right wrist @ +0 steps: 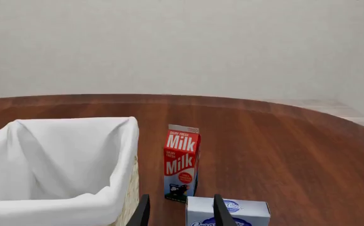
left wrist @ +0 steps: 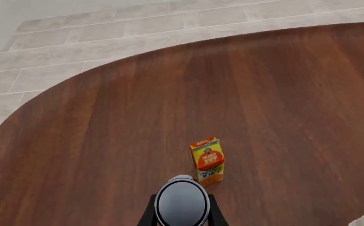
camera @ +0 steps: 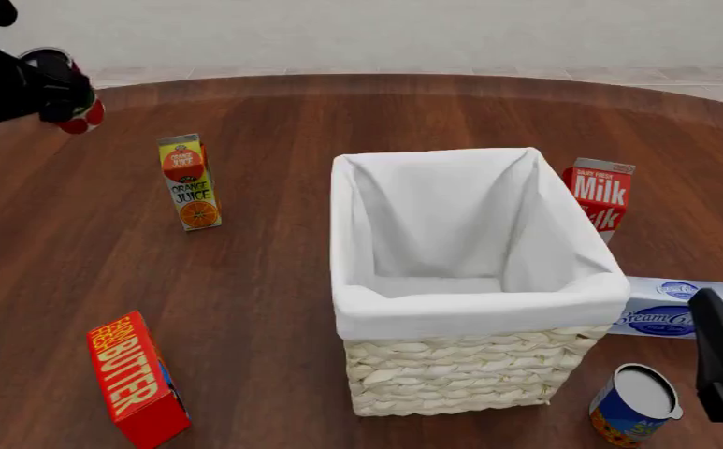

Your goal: Pick up the alphabet soup and the tomato sauce, and put them in the basket.

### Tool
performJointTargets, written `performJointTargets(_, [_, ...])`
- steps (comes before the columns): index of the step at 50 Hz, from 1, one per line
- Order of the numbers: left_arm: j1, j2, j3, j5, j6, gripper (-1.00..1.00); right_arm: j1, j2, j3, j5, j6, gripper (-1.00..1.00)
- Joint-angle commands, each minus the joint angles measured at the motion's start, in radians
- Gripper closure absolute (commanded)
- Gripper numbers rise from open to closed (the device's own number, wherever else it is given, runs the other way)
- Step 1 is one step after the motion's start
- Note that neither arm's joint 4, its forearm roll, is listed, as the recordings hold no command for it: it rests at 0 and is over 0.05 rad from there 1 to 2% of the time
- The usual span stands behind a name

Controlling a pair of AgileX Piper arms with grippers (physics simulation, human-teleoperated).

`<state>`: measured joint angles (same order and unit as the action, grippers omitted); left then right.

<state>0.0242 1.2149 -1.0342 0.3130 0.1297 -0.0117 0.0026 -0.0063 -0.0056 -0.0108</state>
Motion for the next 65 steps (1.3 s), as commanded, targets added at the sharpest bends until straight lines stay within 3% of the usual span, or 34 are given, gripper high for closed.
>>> performJointTargets(1, [-0.094, -0.038, -0.033, 0.022, 0.025, 1.0, 0.0, -0.002, -0.005, -0.006, 0.002, -1.0])
performJointTargets(21, [-0.317, -0.031, -0.119, 0.051, 0.031, 1.0, 0.003, -0.001, -0.008, -0.006, 0.004, -1.0])
performJointTargets(65, [-0.642, 0.045, -0.149, 0.005, 0.028, 1.0, 0.001, -0.002, -0.007, -0.01, 0.0, -1.0])
